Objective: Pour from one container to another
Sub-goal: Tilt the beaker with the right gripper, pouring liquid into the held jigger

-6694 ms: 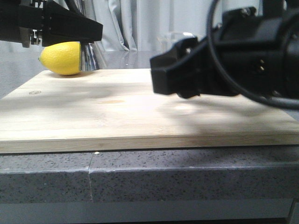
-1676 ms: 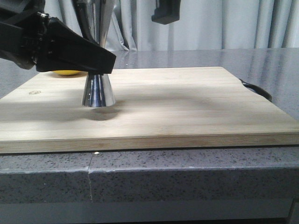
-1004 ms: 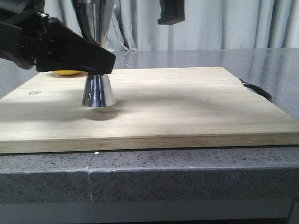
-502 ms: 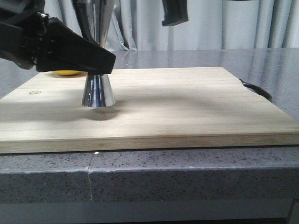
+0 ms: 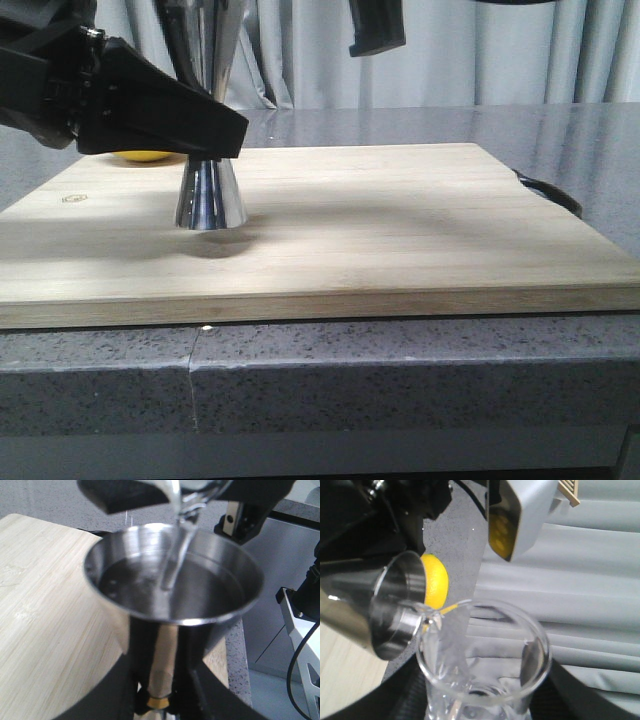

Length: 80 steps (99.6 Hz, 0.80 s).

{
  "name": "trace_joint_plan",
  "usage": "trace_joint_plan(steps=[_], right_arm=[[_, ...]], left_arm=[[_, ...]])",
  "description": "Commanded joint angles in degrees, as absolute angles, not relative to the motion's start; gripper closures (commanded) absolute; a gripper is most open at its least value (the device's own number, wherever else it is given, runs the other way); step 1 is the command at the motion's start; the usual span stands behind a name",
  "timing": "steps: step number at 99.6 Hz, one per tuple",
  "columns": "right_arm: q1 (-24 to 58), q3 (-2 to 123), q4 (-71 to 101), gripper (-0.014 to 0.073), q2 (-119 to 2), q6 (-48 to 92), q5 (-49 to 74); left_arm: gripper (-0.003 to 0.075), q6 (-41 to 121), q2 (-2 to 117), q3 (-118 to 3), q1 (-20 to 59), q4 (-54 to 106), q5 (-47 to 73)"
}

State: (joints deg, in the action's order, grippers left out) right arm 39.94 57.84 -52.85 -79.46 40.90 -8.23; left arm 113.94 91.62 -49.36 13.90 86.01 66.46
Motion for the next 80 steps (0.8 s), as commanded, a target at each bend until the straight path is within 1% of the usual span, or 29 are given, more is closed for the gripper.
trace_joint_plan(steps=[1, 15, 29, 80], right_arm=[[39.56, 59.89, -50.4, 0.0323, -77.22, 40.98, -10.45], [39.56, 59.89, -46.15, 0.0323, -77.22, 40.98, -9.12], [39.56, 59.89, -38.24, 0.0323, -77.22, 40.98, -8.57], [39.39, 59.89, 5.78, 0.0323, -77.22, 40.88, -9.7]], left_arm=[[0.0739, 113.49, 90.1, -50.98, 14.36, 89.92, 72.02], [0.0739, 113.49, 90.1, -50.98, 14.36, 89.92, 72.02], [0.0739, 113.49, 90.1, -50.98, 14.36, 89.92, 72.02], [0.0739, 113.73, 90.1, -51.08, 14.36, 89.92, 71.36]])
